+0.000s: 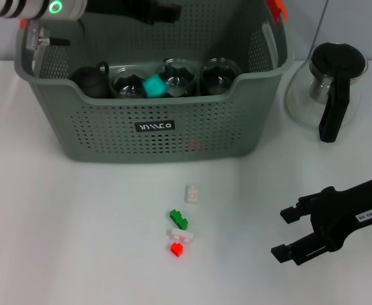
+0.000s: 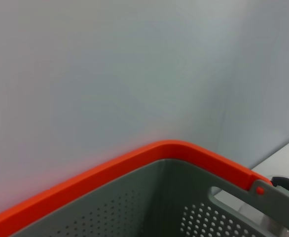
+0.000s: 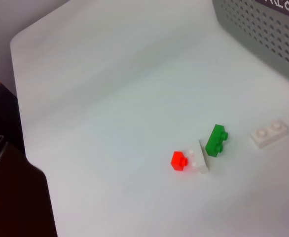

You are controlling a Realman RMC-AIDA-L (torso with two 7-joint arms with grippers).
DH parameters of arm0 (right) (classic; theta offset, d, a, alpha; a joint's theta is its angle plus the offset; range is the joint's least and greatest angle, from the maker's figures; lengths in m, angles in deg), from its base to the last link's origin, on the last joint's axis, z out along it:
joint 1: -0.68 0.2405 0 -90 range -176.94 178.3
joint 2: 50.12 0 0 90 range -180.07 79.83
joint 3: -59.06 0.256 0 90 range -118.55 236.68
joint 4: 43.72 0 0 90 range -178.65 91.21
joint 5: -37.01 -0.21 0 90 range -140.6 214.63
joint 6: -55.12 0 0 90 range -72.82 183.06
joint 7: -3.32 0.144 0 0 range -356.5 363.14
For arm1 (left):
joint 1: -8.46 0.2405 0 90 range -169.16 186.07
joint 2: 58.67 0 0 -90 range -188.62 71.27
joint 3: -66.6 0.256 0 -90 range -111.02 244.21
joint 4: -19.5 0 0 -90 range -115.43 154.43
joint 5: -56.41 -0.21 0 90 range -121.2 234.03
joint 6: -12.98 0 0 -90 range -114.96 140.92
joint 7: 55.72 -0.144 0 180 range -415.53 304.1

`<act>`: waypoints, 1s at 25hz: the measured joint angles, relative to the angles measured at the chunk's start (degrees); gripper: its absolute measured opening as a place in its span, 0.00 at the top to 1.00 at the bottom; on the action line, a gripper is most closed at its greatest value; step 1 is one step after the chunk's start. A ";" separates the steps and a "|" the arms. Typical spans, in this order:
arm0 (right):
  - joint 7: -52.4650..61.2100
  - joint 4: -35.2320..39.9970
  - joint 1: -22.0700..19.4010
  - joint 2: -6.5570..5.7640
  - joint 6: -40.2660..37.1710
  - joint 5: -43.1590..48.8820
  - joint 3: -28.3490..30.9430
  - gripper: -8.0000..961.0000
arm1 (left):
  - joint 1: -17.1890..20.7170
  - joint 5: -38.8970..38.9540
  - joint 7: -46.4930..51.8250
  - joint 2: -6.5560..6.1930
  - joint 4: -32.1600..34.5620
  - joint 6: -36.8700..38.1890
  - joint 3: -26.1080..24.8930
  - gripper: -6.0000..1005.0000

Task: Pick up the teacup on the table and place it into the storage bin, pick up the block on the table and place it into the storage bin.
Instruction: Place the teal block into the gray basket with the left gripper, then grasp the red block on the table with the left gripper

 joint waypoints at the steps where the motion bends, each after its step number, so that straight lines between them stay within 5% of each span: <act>1: 0.02 0.01 0.04 0.00 -0.04 0.00 0.04 0.01 | 0.04 -0.04 0.00 -0.07 0.39 0.22 -0.02 0.47; 6: 0.07 0.01 0.15 -0.02 -0.04 0.00 0.21 0.01 | 2.95 2.97 0.07 0.67 9.69 6.49 -1.53 0.28; 11: 0.18 0.01 0.19 -0.22 -0.02 -0.02 0.33 0.01 | 7.77 14.90 -5.82 0.85 19.76 27.63 -1.86 0.16; 15: 0.68 -0.03 0.24 -0.30 0.38 -0.02 0.53 0.01 | 12.27 17.19 -9.64 2.53 20.98 40.40 3.31 0.11; 18: 0.76 -0.37 0.49 -0.26 0.55 0.08 0.86 0.01 | 14.71 13.15 -7.49 2.68 20.33 40.34 9.70 0.07; 25: 0.53 -0.81 1.39 -0.35 0.70 0.33 0.96 0.01 | 12.46 -2.64 4.96 2.74 12.47 34.40 23.38 0.06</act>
